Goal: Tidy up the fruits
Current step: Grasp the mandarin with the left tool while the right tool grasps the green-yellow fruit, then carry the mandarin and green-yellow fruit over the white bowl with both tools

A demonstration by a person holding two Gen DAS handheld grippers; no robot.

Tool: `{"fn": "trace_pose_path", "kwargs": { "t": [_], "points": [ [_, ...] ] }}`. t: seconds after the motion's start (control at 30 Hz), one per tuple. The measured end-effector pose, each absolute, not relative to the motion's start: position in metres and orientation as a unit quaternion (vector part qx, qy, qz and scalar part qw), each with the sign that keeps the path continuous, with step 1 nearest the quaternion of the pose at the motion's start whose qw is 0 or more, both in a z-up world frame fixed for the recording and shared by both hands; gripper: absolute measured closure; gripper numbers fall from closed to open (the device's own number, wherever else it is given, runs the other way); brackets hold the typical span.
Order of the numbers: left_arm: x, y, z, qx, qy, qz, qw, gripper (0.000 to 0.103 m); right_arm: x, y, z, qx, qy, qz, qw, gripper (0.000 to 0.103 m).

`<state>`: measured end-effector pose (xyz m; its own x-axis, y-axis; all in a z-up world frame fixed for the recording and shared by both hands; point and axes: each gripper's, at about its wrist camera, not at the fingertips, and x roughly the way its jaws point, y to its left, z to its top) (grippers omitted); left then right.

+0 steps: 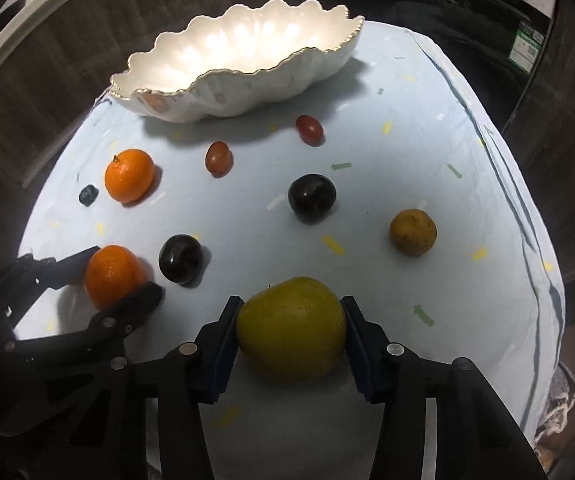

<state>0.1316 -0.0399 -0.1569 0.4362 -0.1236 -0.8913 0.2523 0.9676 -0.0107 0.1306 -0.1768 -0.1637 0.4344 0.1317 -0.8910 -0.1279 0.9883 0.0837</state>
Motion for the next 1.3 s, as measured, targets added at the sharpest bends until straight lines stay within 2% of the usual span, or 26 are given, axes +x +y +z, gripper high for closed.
{"fn": "trace_pose_path", "kwargs": {
  "t": [0.07,1.3],
  "points": [
    [0.131,-0.042,-0.156,0.063,0.517,-0.117,0.845,0.061,0.132,-0.178,-0.163,0.005,0.527,0.078,0.846,0.053],
    [0.147,-0.035,-0.111,0.054,0.484,-0.107,0.867,0.062,0.150,-0.178,-0.107,-0.012,0.470,0.083,0.879,0.054]
  ]
}}
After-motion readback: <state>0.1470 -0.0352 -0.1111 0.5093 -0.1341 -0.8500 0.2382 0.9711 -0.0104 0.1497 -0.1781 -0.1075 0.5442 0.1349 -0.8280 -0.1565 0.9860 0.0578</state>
